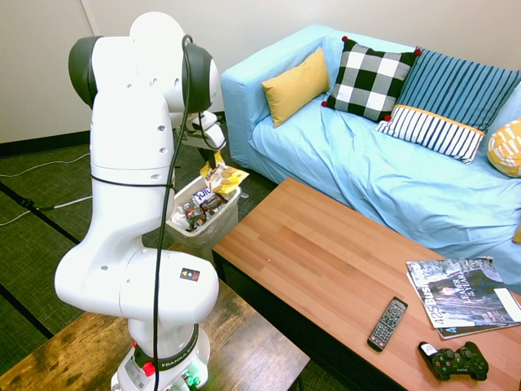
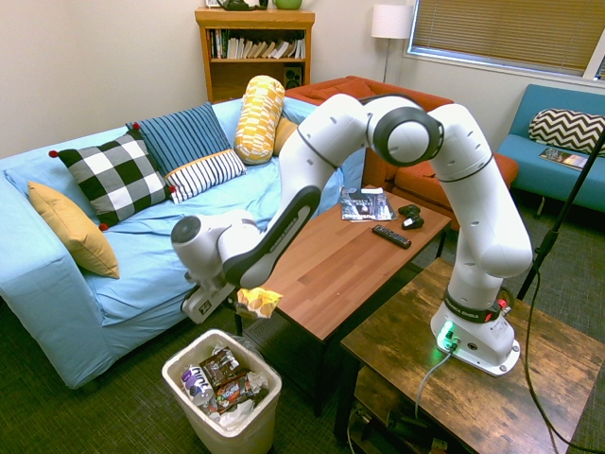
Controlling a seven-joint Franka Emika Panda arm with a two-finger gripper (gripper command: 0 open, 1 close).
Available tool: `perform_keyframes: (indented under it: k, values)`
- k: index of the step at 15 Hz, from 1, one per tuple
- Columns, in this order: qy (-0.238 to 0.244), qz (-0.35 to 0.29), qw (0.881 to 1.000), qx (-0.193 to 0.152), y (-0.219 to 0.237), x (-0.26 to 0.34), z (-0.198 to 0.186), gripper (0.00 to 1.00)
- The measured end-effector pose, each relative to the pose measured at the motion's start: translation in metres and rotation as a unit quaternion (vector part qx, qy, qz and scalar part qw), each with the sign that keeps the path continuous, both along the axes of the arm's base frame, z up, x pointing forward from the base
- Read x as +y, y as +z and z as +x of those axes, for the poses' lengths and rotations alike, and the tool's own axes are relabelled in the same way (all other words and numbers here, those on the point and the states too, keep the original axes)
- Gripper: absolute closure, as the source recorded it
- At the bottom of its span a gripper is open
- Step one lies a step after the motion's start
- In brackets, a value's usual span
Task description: Throw the chip bag in the trash bin
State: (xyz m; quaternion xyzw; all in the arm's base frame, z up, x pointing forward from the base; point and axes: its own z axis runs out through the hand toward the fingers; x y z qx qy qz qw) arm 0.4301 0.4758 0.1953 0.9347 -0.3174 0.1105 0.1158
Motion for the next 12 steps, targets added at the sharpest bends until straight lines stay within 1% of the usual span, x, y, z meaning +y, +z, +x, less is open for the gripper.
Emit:
perform_keyframes:
  k: [2, 4, 8, 10, 11, 12]
  values:
    - [0.021, -0.011, 1.000, 0.002, -0.033, 0.032, -0.011, 1.00]
    - [0.043, -0.017, 0.999, 0.006, -0.060, 0.050, -0.019, 1.00]
    - [0.085, -0.029, 0.996, 0.023, -0.108, 0.072, -0.030, 1.00]
    - [0.109, -0.042, 0.993, 0.020, -0.126, 0.080, -0.034, 1.00]
    - [0.116, -0.045, 0.992, 0.017, -0.132, 0.085, -0.035, 0.00]
    - [0.123, -0.047, 0.991, 0.015, -0.134, 0.089, -0.036, 0.00]
